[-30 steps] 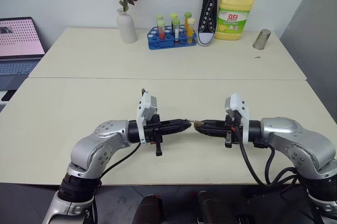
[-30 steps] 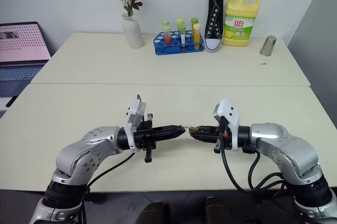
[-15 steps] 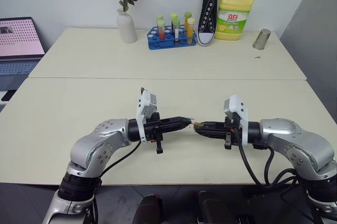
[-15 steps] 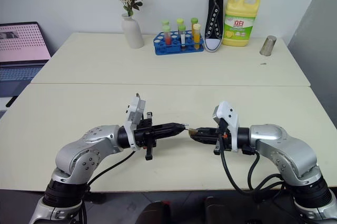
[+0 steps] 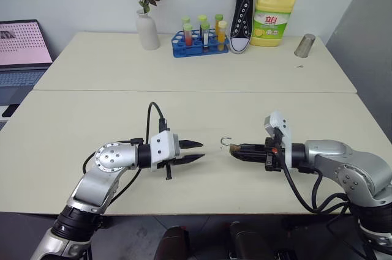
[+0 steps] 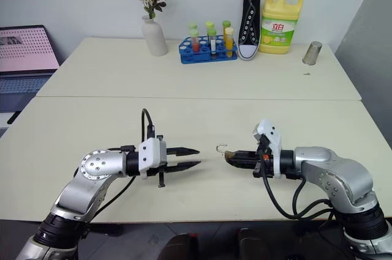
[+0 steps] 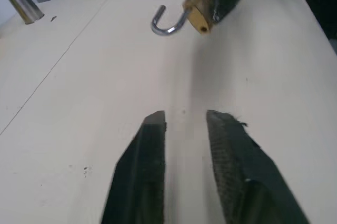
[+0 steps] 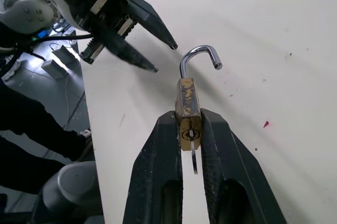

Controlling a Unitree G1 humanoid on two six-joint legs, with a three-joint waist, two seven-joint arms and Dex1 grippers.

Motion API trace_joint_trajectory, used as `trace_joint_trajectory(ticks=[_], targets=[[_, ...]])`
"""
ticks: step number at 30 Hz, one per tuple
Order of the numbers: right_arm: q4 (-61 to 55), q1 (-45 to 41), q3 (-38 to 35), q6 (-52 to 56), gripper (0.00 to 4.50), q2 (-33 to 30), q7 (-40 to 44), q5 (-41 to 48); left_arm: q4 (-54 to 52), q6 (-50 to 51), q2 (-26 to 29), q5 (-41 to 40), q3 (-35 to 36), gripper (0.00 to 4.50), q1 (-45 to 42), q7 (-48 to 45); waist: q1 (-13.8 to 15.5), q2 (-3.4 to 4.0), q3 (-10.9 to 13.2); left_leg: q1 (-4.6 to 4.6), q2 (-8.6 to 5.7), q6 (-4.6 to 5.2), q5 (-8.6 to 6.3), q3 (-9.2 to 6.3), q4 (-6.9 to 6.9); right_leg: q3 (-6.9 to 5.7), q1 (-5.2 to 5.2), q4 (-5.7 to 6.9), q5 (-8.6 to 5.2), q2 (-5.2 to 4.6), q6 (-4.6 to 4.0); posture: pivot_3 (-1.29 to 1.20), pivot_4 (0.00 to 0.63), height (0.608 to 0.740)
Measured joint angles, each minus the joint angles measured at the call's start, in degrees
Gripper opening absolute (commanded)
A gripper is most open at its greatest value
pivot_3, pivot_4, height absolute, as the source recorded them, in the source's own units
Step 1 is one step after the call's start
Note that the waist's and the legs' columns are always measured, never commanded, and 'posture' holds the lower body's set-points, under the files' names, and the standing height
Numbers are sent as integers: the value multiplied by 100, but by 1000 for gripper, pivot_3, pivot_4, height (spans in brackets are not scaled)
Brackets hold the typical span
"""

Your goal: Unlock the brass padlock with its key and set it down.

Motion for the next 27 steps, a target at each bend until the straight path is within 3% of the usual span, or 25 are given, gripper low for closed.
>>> trace_joint_trajectory(ticks=[7, 15, 24, 27], targets=[[602, -222, 314, 400, 160, 482, -298, -41, 11, 184, 5, -181, 63, 4500, 214, -2, -9, 1, 1, -1, 2, 0, 0, -1, -2, -3, -2, 0, 0, -4, 1, 0, 150, 740], [1751, -782, 729, 614, 160, 1104, -703, -537, -164, 259, 107, -186, 103, 4500, 325, -16, -15, 3, 1, -1, 2, 0, 0, -1, -1, -4, -3, 1, 0, -4, 0, 0, 150, 740], [2031, -917, 921, 1071, 160, 1070, -555, -642, -252, 295, 107, -138, 72, 4500, 333, 34, -13, 3, 2, -1, 0, 0, 0, -2, -2, -5, -3, 1, 0, -6, 0, 0, 150, 740], [2050, -966, 916, 1188, 1207, 958, -462, -640, -311, 295, 106, -134, 44, 4500, 334, 33, -11, 3, 1, -1, 0, 0, 0, -2, -2, -6, -3, 1, 0, -6, 0, 0, 150, 740]])
